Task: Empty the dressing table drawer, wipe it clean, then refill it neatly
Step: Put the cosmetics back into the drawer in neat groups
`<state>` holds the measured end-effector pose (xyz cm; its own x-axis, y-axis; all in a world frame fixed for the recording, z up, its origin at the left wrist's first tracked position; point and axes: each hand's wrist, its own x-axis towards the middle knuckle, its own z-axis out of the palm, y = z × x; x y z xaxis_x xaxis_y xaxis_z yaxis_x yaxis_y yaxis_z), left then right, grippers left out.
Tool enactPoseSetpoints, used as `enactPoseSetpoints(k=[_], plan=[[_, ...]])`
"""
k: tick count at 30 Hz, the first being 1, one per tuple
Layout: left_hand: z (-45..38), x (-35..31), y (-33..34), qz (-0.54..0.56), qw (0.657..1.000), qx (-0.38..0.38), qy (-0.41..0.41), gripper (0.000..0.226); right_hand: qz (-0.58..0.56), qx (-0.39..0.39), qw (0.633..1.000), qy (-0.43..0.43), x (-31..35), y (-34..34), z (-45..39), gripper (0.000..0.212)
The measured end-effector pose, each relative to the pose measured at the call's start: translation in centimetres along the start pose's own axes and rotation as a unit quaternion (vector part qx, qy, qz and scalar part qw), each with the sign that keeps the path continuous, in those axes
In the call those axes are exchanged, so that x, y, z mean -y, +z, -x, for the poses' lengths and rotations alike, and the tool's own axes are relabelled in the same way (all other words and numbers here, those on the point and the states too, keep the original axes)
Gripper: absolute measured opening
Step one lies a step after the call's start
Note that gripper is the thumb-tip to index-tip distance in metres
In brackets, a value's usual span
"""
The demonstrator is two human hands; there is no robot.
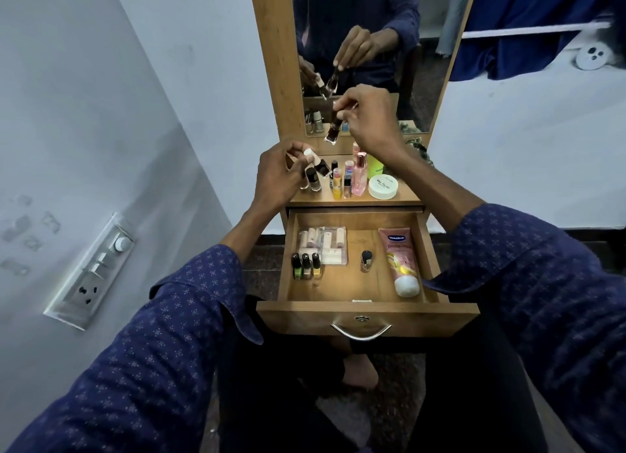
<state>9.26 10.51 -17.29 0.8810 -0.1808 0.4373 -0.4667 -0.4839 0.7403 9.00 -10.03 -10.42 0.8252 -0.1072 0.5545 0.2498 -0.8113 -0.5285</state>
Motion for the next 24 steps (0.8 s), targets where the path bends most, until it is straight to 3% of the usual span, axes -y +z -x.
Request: enactPoseSetpoints(k=[10,14,21,24], plan=[[3.0,1.0,-1.5,0.058,0.997,0.022,-0.055,0.035,-0.072,0.022,0.996,0.043,0.4,-0.4,7.3,0.006],[4.7,1.1,-1.6,0.070,0.995,0.041,-0.056,0.034,-0.080,0.052,0.993,0.075,-0.2,0.3,9.5,0.007],[8.0,2.3,-2.1,0.038,0.989,0.126,-0.065,0.037,-0.158,0.114,0.972,0.132,-0.7,1.4,13.3,0.004],[9.5,3.1,-2.2,-0.033,0.983,0.177,-0.044,0.033,-0.163,0.144,0.965,0.147,-1.0,2.3,14.8,0.006]])
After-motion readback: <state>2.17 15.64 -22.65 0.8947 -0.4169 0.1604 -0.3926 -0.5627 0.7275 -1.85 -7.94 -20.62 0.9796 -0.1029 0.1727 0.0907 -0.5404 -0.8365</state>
